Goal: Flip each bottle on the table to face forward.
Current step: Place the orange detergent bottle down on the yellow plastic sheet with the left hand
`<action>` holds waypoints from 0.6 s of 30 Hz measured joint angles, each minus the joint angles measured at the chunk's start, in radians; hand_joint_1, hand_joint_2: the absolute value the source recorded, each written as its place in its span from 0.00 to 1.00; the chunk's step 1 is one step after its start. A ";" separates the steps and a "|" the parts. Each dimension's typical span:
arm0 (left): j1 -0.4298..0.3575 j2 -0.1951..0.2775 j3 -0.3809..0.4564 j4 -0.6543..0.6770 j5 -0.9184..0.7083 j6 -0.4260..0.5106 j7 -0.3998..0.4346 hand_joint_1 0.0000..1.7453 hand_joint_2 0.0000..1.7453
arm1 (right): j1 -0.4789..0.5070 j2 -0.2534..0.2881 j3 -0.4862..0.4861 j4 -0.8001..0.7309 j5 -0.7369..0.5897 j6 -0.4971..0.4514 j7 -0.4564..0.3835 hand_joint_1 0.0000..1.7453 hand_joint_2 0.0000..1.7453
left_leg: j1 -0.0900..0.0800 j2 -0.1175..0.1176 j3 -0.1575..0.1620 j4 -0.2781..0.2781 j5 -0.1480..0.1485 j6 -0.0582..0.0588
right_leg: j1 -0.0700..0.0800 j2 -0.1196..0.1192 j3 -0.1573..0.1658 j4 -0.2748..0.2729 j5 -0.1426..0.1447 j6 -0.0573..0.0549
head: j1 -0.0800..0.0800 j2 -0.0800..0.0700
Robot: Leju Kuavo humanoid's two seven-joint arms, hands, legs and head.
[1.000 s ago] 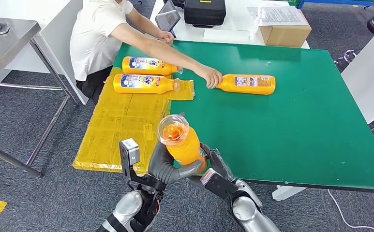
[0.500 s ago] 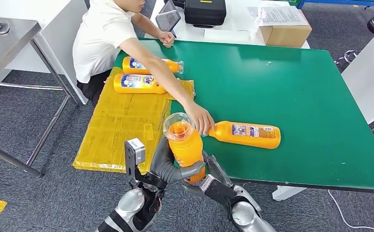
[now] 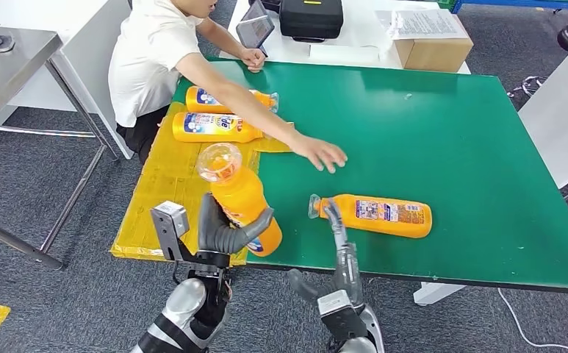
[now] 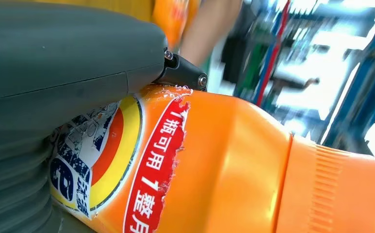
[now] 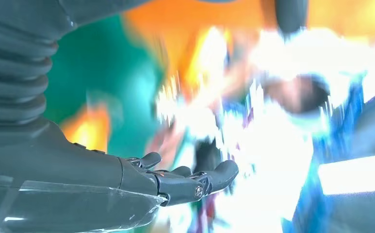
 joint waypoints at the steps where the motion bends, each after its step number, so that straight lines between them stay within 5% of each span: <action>1: 0.003 0.002 0.012 -0.008 -0.007 0.029 -0.008 1.00 1.00 | 0.015 0.011 -0.020 -0.039 0.044 -0.052 -0.002 0.00 0.00 | 0.000 0.000 0.000 0.000 0.000 0.000 | 0.000 0.000 0.000 0.000 0.000 0.000 | 0.000 0.000; 6: 0.006 0.024 0.068 -0.027 -0.141 0.192 -0.042 1.00 1.00 | 0.070 0.101 -0.209 -0.255 0.304 -0.128 -0.006 0.00 0.00 | 0.000 0.000 0.000 0.000 0.000 0.000 | 0.000 0.000 0.000 0.000 0.000 0.000 | 0.000 0.000; 12: -0.016 0.062 0.105 0.015 -0.369 0.279 -0.072 1.00 1.00 | 0.095 0.167 -0.377 -0.399 0.343 -0.130 -0.006 0.00 0.00 | 0.000 0.001 0.000 0.000 0.000 0.000 | 0.000 0.000 0.000 0.000 0.000 0.000 | 0.000 0.000; 18: -0.059 0.059 0.224 0.134 -1.029 0.285 0.062 1.00 1.00 | 0.096 0.207 -0.434 -0.428 0.318 -0.130 -0.006 0.00 0.00 | 0.000 0.001 0.000 0.000 0.000 0.000 | 0.000 0.000 0.000 0.000 0.000 0.000 | 0.000 0.000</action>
